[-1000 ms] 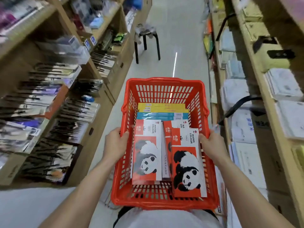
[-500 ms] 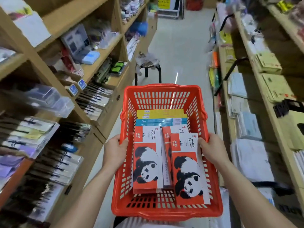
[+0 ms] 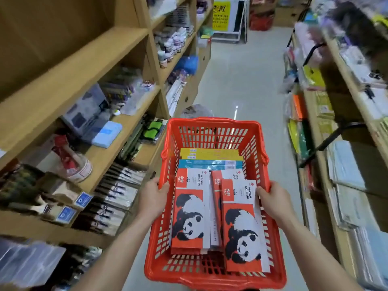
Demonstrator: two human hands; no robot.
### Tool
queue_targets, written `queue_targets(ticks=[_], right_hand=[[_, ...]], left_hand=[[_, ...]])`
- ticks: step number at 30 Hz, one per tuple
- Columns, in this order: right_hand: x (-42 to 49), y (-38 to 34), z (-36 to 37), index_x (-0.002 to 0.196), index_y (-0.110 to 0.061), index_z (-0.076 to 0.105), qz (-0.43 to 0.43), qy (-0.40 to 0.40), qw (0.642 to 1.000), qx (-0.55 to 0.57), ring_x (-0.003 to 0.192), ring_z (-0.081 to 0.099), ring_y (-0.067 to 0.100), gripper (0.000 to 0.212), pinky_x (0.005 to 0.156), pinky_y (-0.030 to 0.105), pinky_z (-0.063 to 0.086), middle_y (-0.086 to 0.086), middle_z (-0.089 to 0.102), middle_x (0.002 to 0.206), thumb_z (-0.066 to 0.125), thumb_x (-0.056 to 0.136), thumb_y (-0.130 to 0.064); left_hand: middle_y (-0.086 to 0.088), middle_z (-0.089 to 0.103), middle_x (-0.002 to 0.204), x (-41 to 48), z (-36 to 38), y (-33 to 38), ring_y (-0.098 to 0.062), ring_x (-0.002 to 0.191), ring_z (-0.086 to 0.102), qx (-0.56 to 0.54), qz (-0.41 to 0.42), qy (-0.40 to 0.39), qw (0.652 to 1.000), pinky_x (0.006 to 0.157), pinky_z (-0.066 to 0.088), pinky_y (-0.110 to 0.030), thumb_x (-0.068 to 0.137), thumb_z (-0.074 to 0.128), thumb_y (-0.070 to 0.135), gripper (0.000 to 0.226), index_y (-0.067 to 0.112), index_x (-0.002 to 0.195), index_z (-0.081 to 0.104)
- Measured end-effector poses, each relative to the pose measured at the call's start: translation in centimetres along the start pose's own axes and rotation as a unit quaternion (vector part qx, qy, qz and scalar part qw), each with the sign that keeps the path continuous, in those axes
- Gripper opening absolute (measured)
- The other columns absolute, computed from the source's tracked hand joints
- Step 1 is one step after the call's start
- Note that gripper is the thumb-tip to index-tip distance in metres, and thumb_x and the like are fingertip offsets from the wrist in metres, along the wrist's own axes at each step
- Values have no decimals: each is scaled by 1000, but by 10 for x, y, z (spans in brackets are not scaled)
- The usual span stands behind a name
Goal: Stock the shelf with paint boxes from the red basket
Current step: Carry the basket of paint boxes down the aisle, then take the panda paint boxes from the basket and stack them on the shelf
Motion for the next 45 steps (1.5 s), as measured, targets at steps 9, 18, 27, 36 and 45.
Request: queue_targets(ticks=[9,18,27,36,45], right_hand=[[254,-140,31,94,-15,69,-17,-20,1000,-9,95,74,39,11,82,46,60,16,79,102,58,96,-16],[485,-246,98,79,-15,65,9,-11,999,-39,88,72,42,15,67,33,41,22,78,91,60,93,-13],[688,-276,167,96,-4,71,63,-14,997,-33,94,72,43,16,70,32,41,24,78,99,57,95,-13],[838,-235,225,102,-2,69,102,-11,995,-9,95,70,43,18,72,33,40,24,77,103,57,96,-15],[888,-229,239,106,-7,71,125,-44,991,-1,94,70,43,22,74,38,50,19,77,102,54,93,-12]], left_hand=[[-6,77,76,254,22,76,-28,67,73,26,-29,28,999,65,59,-40,99,63,20,13,18,100,75],[-14,79,87,531,65,110,-34,81,74,19,-51,-1,999,74,59,-44,96,63,14,13,9,97,75],[-6,75,87,746,139,123,-31,83,72,62,-82,-30,994,67,51,-36,99,59,19,16,11,97,73],[-13,77,100,882,244,98,-31,90,72,82,-90,-58,991,79,55,-37,100,59,12,16,7,108,71],[-23,75,98,933,269,84,-40,91,71,150,-129,-61,978,85,56,-49,97,61,18,19,2,106,67]])
Point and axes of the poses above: each hand's wrist, its own x-axis towards the middle knuckle, its own z-axis out of the palm, y = z × x, the point moved 7 cm from there along x, towards the middle knuckle
